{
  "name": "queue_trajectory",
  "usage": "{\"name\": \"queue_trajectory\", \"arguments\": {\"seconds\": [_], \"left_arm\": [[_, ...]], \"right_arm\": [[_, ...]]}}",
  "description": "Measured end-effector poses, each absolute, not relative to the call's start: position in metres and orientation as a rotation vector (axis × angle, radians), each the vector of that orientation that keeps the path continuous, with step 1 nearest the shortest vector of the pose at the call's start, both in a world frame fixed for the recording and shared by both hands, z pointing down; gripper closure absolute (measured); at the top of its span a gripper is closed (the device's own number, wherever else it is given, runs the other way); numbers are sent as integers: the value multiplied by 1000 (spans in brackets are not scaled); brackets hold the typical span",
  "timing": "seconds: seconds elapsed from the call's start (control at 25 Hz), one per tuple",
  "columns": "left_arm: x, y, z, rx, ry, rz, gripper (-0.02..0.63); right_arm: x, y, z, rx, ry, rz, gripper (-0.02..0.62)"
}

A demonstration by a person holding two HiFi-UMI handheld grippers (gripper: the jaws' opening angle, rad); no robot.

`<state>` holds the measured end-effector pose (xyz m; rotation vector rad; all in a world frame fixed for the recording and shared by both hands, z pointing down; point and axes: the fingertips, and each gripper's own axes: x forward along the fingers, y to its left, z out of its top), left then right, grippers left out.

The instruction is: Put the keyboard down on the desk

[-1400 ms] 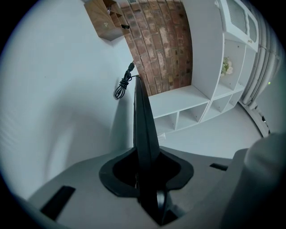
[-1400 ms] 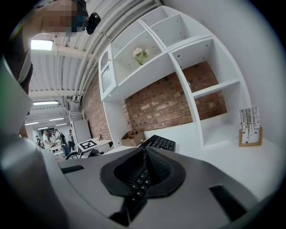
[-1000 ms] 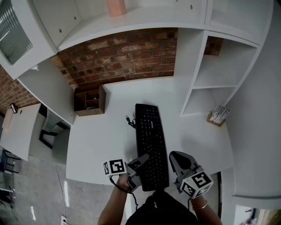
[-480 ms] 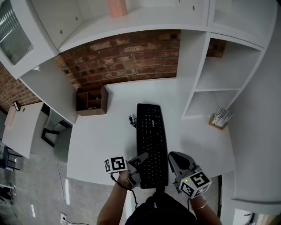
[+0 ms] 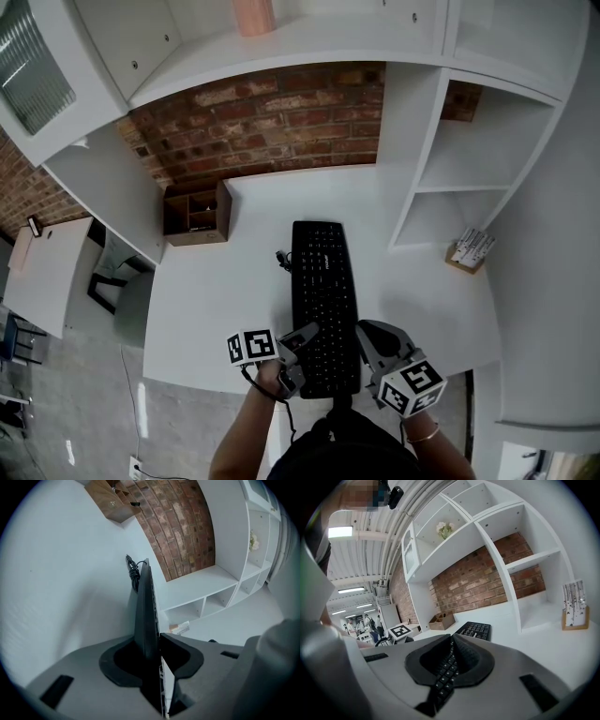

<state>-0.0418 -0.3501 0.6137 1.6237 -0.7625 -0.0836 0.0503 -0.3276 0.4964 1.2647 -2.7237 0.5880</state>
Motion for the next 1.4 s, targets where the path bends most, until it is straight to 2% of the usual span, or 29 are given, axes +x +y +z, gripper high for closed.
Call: {"name": "queue_trajectory", "arguments": {"seconds": [0.48,1.16,1.4], "left_arm": [[-44,-350,617,1638,-795,-4,477],[-62,-350,620,1762,-1139,300,370],[-68,-350,611,1805,-1228,327,362]], "right_arm": [[28,-331,522,1232,-2669,624,589],[19,-327,523,1235,-2653,618,589],[16,-325,521,1239,-2658,611,589]]}}
